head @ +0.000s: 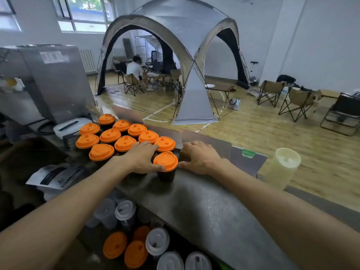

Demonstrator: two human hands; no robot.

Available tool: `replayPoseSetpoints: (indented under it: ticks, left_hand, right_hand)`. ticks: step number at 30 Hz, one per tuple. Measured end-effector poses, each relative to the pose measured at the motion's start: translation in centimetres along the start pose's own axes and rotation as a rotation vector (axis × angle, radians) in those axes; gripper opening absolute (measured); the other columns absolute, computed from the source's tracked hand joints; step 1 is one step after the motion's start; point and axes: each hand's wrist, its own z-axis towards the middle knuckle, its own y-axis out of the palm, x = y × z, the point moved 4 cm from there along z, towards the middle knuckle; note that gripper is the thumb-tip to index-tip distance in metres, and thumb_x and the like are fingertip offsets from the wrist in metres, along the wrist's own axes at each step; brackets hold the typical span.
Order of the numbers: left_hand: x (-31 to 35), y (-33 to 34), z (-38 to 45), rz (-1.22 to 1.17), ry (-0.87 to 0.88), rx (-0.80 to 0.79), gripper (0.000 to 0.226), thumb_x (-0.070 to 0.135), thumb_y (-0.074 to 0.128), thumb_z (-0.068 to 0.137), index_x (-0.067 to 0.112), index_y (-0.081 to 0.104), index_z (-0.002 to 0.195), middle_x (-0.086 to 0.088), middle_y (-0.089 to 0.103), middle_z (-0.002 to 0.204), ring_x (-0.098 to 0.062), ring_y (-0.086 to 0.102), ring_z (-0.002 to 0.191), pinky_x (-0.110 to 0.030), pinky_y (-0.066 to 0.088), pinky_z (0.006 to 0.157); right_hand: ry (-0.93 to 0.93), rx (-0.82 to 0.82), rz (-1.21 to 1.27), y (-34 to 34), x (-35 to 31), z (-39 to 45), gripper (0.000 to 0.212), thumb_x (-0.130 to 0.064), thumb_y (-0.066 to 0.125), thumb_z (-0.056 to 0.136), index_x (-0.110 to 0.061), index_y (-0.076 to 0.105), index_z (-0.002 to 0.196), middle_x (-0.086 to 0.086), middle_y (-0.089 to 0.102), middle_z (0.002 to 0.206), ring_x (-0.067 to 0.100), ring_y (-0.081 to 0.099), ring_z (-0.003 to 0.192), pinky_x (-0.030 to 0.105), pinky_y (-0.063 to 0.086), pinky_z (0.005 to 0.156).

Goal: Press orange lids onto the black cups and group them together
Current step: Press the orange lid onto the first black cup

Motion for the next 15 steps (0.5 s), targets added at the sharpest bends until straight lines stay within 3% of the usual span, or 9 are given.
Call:
replayPoseSetpoints:
  ticks: [3, 6, 12, 15]
  left_hand:
    - [-0.6, 1.3, 1.0, 0.020, 0.013, -0.160, 0.102, 0.072, 0.065, 0.077, 0.023, 0.024, 0.157, -0.004, 0.031, 0.161, -0.027, 0.012, 0.153, -0.050, 0.009, 0.124]
    - [-0.8, 2.1, 1.6, 0.038, 0.043, -0.210, 0.106, 0.069, 0.068, 0.077, 0.025, 0.015, 0.158, -0.003, 0.024, 0.164, -0.025, 0.007, 0.154, -0.046, 0.002, 0.124]
    - [-2.1, 3.4, 3.2, 0.022, 0.038, -0.174, 0.106, 0.069, 0.073, 0.072, 0.029, 0.022, 0.156, -0.005, 0.031, 0.159, -0.028, 0.027, 0.146, -0.045, 0.025, 0.120]
    - [-2.2, 3.9, 3.4, -0.008, 0.047, -0.149, 0.100, 0.068, 0.073, 0.072, 0.031, 0.030, 0.154, -0.004, 0.034, 0.156, -0.027, 0.032, 0.143, -0.046, 0.030, 0.117]
  right_hand:
    - [0.037, -0.089, 0.015, 2.5, -0.5, 0.8, 0.076, -0.068, 0.062, 0.083, -0.019, 0.047, 0.139, 0.008, 0.051, 0.144, 0.029, 0.045, 0.133, 0.050, 0.038, 0.109]
    - [0.070, -0.139, 0.027, 4.3, -1.1, 1.5, 0.077, -0.070, 0.060, 0.083, -0.016, 0.048, 0.136, 0.010, 0.052, 0.142, 0.030, 0.046, 0.132, 0.050, 0.038, 0.109]
    - [0.069, -0.167, 0.061, 6.6, -1.3, 2.5, 0.079, -0.073, 0.059, 0.081, -0.018, 0.046, 0.136, 0.010, 0.052, 0.143, 0.031, 0.045, 0.133, 0.051, 0.035, 0.111]
    - [0.064, -0.157, 0.078, 6.8, -1.1, 2.6, 0.079, -0.071, 0.060, 0.083, -0.017, 0.046, 0.138, 0.010, 0.051, 0.144, 0.031, 0.044, 0.134, 0.051, 0.035, 0.111]
